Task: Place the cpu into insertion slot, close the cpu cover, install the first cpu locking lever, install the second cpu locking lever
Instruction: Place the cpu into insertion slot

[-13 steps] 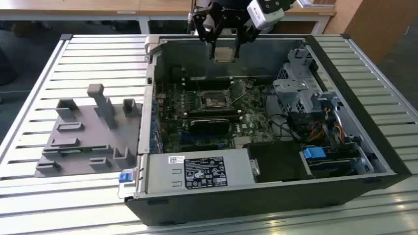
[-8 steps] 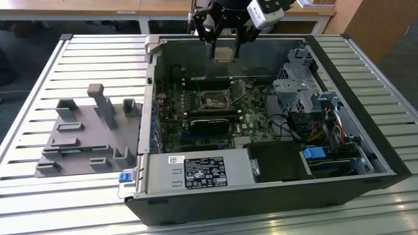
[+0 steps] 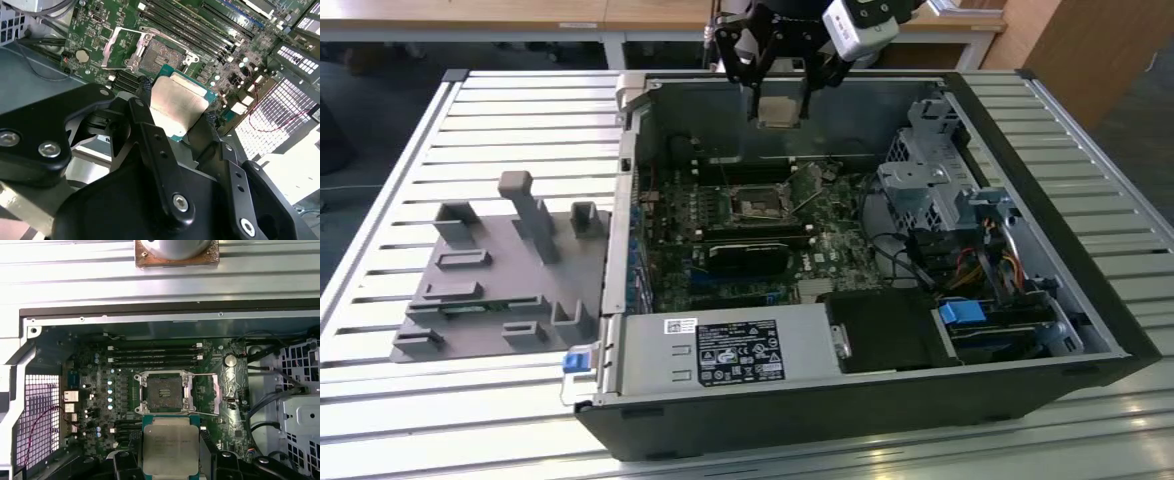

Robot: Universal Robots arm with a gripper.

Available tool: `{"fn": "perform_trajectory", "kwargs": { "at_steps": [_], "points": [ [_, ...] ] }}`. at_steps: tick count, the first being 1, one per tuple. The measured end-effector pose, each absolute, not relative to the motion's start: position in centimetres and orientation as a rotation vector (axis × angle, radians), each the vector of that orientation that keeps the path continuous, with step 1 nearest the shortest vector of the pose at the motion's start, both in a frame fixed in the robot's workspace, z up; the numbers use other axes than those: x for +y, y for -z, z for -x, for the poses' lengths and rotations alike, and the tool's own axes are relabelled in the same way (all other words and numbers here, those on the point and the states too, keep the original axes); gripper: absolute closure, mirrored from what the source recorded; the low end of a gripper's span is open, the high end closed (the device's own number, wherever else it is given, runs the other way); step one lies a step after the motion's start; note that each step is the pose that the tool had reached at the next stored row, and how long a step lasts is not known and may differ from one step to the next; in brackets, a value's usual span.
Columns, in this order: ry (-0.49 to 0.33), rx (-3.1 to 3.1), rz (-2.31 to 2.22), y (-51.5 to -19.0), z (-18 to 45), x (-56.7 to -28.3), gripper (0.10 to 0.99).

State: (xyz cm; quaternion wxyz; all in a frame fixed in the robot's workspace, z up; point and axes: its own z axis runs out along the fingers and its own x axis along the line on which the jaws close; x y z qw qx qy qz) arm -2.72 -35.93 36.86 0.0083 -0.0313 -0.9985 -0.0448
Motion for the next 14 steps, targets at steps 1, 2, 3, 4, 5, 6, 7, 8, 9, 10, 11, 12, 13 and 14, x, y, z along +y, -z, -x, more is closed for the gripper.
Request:
{"fn": "perform_trajectory", "kwargs": {
  "at_steps": [1, 2, 3, 4, 5, 6, 7, 8, 9, 10, 11, 12, 13, 14],
  "points": [
    [0.14, -3.12, 0.113, -36.86, 2.72, -35.93, 0.549],
    [0.14, -3.12, 0.128, -36.85, 2.72, -35.93, 0.549],
    [0.14, -3.12, 0.142, -36.85, 2.72, -35.93, 0.549],
    [0.14, -3.12, 0.158, -36.84, 2.72, -35.93, 0.549],
    [0.14, -3.119, 0.173, -36.84, 2.72, -35.93, 0.549],
    [0.14, -3.119, 0.188, -36.83, 2.72, -35.92, 0.549],
    [0.14, -3.118, 0.204, -36.83, 2.72, -35.92, 0.549],
    [0.14, -3.118, 0.221, -36.82, 2.72, -35.92, 0.549],
    [0.141, -3.117, 0.236, -36.81, 2.72, -35.92, 0.549],
    [0.141, -3.116, 0.25, -36.81, 2.72, -35.92, 0.549],
    [0.141, -3.116, 0.264, -36.81, 2.72, -35.92, 0.549],
    [0.141, -3.115, 0.278, -36.81, 2.72, -35.92, 0.549],
    [0.141, -3.114, 0.292, -36.81, 2.72, -35.92, 0.549],
    [0.141, -3.113, 0.306, -36.8, 2.72, -35.92, 0.549]
  ]
}}
